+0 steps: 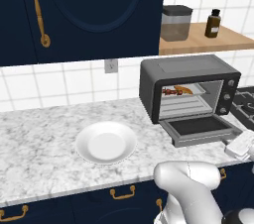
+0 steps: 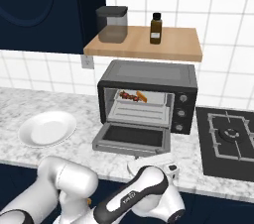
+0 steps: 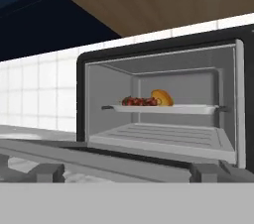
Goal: Pick up the kebab skewer and baguette bread, and place them inside the toaster oven. Close the toaster oven door and start by setting the timer.
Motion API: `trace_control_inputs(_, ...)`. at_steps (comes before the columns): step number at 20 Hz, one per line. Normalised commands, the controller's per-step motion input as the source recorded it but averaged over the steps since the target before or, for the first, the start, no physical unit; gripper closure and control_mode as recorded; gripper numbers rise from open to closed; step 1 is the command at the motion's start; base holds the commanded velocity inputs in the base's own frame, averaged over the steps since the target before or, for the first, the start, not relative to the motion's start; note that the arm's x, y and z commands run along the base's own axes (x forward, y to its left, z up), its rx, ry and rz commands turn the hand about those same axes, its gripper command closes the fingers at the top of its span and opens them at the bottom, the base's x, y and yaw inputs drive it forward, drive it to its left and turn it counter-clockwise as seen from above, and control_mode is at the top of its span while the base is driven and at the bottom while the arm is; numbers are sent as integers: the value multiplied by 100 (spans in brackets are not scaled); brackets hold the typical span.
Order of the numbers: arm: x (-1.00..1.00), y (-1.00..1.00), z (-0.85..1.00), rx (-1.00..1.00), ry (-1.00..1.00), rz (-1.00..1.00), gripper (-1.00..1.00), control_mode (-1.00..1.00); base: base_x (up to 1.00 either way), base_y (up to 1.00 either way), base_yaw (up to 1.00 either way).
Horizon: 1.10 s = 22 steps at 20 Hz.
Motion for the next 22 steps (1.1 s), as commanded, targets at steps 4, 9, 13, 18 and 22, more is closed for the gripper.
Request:
trace_control_inputs(4, 9, 13, 9, 0, -1, -3, -100, -100, 0, 0, 0)
trace_control_inputs(9, -57, -15, -15, 2, 2, -7, -100, -100, 0, 0, 0)
trace_control_inputs(13, -21, -17, -8, 2, 7, -10, -100, -100, 0, 0, 0)
trace_control_inputs(18, 58, 0, -2, 0, 5, -2, -100, -100, 0, 0, 0)
trace_control_inputs(22, 21, -8, -8, 4, 19, -3, -100, -100, 0, 0, 0)
